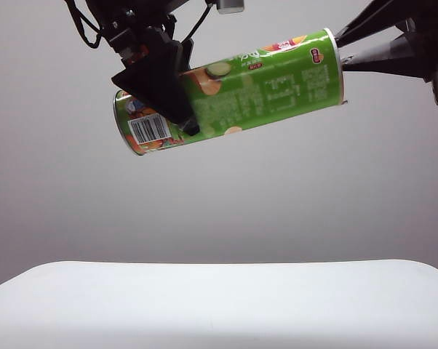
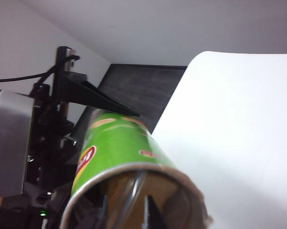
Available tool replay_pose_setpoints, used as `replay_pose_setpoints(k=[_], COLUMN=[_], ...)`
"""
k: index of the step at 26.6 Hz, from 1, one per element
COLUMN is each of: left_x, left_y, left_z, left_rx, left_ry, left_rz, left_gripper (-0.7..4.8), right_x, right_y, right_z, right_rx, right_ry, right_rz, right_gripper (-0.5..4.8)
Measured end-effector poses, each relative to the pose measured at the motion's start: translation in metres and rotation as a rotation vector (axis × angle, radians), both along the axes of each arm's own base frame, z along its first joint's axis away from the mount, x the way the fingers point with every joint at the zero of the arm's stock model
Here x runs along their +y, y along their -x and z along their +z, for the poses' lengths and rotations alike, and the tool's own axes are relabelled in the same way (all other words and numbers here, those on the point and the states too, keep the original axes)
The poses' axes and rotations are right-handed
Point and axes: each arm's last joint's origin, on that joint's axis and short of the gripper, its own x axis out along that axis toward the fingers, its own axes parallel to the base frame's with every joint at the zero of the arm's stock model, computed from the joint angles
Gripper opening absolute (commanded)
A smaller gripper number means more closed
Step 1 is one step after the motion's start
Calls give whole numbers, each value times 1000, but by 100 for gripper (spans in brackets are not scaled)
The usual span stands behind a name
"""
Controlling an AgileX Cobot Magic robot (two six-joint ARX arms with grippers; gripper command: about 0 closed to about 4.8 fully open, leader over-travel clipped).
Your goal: Pick up the green tub of chips from the desk, pull out the transparent container with the chips inside partially, and then place the chips back on the desk.
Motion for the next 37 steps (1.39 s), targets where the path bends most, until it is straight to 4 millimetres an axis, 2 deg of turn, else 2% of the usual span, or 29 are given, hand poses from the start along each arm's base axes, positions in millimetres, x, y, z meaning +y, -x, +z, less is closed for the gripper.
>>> replay_pose_setpoints(k=[3,5,6,21,27,37], left_x=[-1,-2,-2,-2,-3,24], left_y=[0,1,1,2,2,-9], left_z=[1,1,1,0,1,-4], left_rx=[12,13,12,-8,-17,66], left_ry=[30,34,35,-12,-21,-66], left_rz=[-25,-32,-32,0,17,93], left_gripper=[263,263,263,264,263,263], right_x=[1,2,2,1,-9,-18], right_y=[0,0,0,0,-2,-3], right_z=[2,3,3,1,1,1], right_rx=[-10,-6,-3,-4,-4,-28], right_ry=[-16,-22,-24,-14,-24,-14], right_rz=[15,16,16,25,15,-13], right_gripper=[103,19,-6,-6,-6,-6])
